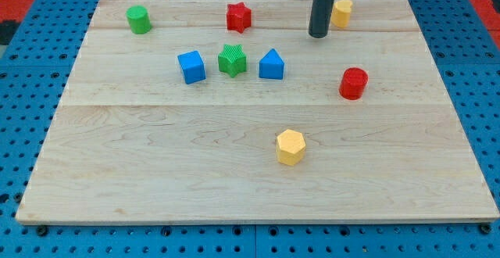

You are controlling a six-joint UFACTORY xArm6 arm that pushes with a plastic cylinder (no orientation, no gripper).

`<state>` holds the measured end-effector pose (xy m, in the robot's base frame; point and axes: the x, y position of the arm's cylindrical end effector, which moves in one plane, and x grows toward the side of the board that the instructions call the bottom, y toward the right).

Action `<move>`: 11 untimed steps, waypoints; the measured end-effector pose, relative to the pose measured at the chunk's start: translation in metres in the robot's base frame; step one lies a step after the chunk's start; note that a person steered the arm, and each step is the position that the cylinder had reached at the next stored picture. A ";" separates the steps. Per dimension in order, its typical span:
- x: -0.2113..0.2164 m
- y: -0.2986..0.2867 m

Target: Move the blue cube vertically below the green circle

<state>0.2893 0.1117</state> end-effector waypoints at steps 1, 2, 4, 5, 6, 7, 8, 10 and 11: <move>0.005 0.009; 0.001 -0.017; 0.015 -0.119; 0.018 -0.169; 0.071 -0.169; 0.083 -0.194; 0.054 -0.221; 0.058 -0.270; 0.081 -0.259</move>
